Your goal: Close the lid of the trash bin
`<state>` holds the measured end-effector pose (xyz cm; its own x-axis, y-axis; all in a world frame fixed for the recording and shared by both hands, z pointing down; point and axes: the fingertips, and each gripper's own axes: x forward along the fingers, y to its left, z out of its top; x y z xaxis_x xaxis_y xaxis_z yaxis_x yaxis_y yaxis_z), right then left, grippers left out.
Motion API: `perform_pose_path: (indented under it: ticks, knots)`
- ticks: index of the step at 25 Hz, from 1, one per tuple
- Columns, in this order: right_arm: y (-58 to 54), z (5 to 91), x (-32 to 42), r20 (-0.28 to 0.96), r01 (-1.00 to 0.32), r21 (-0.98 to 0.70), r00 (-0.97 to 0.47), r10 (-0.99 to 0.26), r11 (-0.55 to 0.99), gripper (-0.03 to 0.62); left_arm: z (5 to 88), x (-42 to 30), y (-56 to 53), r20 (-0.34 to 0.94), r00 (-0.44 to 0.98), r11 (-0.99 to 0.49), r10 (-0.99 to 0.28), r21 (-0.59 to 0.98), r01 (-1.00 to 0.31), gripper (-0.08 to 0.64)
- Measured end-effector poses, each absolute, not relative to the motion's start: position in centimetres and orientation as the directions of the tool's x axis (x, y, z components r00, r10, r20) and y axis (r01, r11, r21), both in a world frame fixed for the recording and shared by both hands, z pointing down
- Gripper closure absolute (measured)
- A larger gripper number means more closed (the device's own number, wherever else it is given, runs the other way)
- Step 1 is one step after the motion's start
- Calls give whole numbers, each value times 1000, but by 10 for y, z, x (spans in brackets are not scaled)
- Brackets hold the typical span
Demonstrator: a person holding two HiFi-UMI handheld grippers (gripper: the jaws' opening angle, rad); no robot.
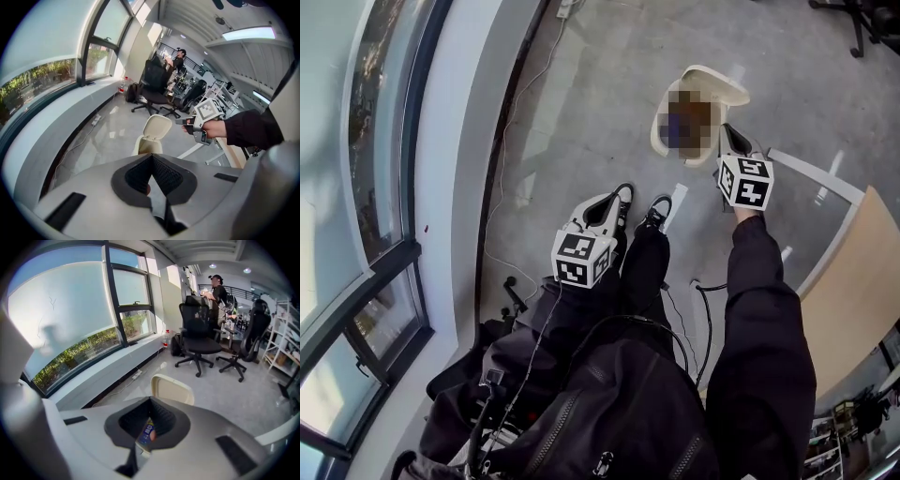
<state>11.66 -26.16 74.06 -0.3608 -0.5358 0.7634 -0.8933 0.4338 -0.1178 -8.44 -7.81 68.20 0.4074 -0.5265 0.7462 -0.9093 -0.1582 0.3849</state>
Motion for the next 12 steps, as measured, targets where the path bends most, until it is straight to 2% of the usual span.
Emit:
perform_pose_path:
  ticks: [12]
  knots:
    - [-372,766,127,752,-907,-77,-326,-573,415,588,707,-94,-70,777,402,-132,-485,390,-911,560]
